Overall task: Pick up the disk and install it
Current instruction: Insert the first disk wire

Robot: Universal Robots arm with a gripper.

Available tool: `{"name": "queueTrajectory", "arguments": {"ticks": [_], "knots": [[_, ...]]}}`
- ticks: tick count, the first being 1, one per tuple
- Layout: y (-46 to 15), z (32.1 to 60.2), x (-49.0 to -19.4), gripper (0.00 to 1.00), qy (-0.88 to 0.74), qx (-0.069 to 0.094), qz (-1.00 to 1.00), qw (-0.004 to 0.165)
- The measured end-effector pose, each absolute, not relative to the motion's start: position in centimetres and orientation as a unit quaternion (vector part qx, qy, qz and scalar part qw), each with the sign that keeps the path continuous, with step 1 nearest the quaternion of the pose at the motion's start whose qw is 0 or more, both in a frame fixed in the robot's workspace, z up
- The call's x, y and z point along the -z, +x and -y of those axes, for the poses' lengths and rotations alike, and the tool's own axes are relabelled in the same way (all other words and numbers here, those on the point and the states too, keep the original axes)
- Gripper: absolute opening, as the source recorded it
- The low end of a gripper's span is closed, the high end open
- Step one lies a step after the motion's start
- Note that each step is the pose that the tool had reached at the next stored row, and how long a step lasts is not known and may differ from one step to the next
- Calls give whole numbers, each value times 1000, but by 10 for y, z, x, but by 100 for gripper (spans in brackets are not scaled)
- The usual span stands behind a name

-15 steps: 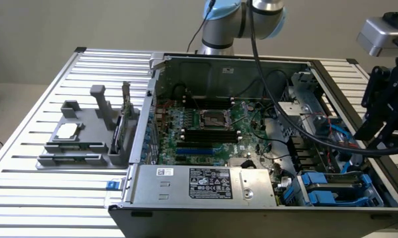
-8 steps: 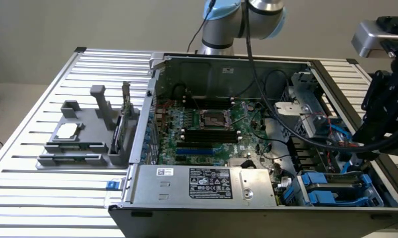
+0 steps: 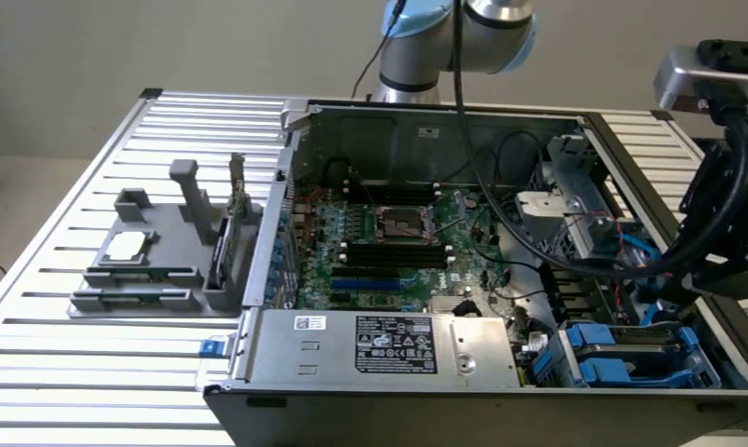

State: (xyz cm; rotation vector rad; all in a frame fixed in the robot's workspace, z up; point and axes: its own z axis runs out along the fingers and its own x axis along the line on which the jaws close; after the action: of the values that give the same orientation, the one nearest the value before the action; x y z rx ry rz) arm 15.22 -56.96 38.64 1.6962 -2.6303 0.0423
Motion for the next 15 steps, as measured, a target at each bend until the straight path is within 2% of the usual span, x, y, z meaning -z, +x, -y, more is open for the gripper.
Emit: {"name": "queueTrajectory", "arguments": {"ticks": [15], "knots": [[155,569,-379,39,459,-11,889,5]]}}
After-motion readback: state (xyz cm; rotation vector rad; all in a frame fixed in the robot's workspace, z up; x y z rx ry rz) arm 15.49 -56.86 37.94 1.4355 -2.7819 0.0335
